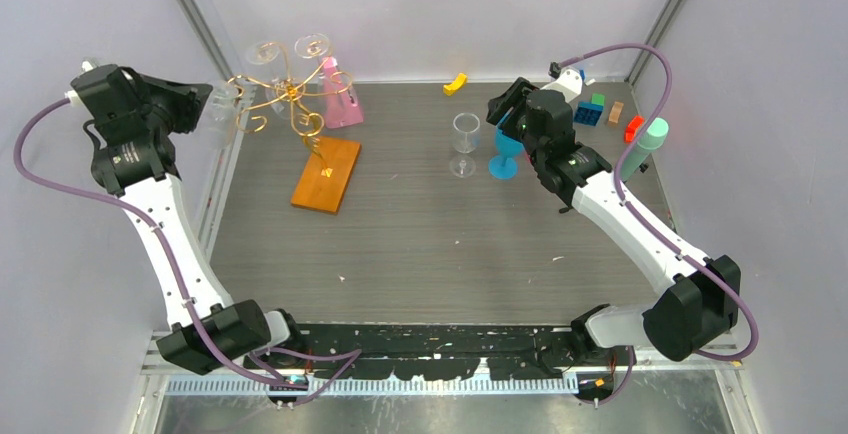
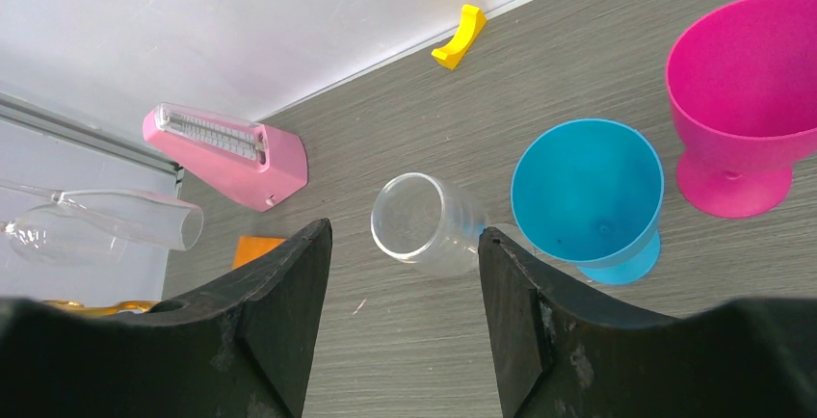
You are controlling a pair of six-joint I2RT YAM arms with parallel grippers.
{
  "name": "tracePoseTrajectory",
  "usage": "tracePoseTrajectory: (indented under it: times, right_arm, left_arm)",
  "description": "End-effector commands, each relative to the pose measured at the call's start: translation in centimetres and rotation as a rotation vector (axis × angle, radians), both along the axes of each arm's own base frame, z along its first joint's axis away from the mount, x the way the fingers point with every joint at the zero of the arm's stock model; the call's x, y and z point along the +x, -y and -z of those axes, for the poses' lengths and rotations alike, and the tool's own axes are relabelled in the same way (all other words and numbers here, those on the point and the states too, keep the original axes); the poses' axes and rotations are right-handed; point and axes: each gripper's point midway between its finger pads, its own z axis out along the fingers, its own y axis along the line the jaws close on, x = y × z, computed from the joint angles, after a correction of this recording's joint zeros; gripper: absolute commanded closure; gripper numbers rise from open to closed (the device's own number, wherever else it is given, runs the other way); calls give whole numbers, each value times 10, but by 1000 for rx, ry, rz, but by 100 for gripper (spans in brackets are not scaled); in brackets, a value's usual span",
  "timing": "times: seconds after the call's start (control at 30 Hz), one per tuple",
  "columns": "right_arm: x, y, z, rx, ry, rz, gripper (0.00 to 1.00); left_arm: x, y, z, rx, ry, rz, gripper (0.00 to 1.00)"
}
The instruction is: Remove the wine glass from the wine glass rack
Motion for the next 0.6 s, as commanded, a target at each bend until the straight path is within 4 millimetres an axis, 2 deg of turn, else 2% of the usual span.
tracePoseTrajectory:
  times: [0.0,0.33,0.57]
  right_arm:
    - [0,4,-32,40,86,12,37]
    - [0,2,-30,44,82,5,37]
    - [0,0,-30,57,83,-2,37]
  left_arm:
    - [-15,11,-52,87,137,21,100]
    - [-19,36,-97,116,241,109,100]
    - [-3,65,-120,39,341,246,100]
